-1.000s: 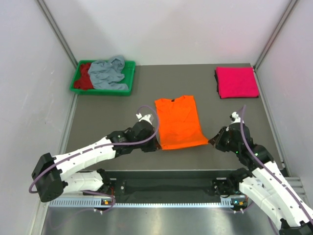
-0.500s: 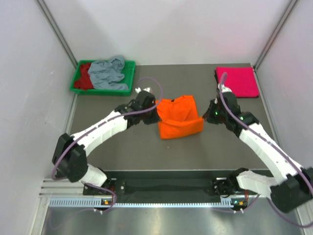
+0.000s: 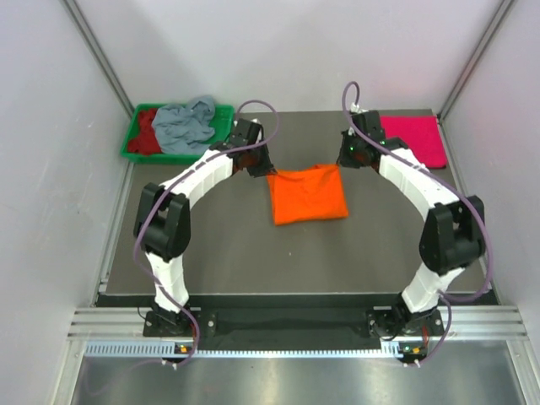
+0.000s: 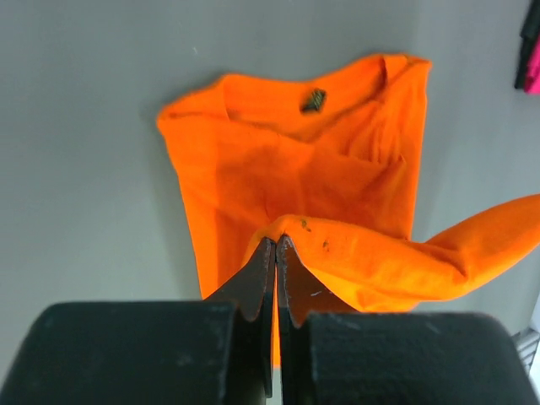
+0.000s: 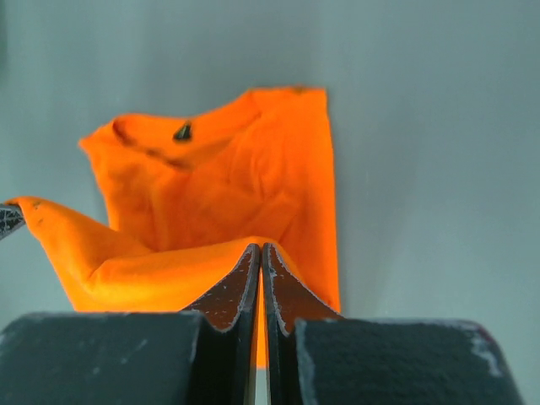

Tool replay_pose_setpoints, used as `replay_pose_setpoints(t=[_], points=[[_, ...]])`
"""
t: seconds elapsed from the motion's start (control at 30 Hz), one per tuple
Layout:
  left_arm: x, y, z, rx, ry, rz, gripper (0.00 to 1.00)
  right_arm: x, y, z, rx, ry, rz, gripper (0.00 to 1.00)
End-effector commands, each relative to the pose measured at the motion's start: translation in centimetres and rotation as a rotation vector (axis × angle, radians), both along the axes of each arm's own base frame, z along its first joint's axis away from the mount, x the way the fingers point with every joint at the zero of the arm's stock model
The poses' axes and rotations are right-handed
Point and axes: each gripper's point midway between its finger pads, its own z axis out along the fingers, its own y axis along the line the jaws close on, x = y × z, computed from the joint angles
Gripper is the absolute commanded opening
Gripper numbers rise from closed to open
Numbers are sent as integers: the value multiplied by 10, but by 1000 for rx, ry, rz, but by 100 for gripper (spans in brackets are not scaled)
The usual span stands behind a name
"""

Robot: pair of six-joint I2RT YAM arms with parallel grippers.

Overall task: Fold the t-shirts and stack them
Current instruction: Fold the tshirt

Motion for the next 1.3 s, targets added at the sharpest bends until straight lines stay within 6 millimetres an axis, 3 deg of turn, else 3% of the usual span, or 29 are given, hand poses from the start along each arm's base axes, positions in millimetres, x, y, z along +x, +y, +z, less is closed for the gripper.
replay_pose_setpoints(t=[0.0, 0.37, 0.77, 1.0, 1.13, 1.17, 1.2, 1.23, 1.27], points=[[36, -7, 19, -48, -96, -24, 0, 37, 4, 21, 32, -82, 31, 0], [94, 1, 4, -59, -141, 15, 0, 92, 13, 7, 91, -104, 59, 0], [124, 19, -25, -32, -129, 87, 0, 131, 20, -28, 168, -95, 62, 0], [131, 31, -33, -9, -133, 137, 0, 140, 21, -32, 190, -104, 81, 0], [133, 32, -35, -7, -135, 129, 0, 140, 26, -27, 200, -91, 134, 16], [135, 32, -33, -8, -138, 126, 0, 136, 21, -31, 186, -69, 127, 18], [135, 34, -37, -5, -125, 126, 0, 132, 19, -21, 184, -83, 130, 21], [134, 35, -39, -2, -118, 125, 0, 124, 16, -29, 182, -57, 126, 25], [136, 37, -40, -4, -117, 126, 0, 118, 16, -18, 179, -73, 131, 27]])
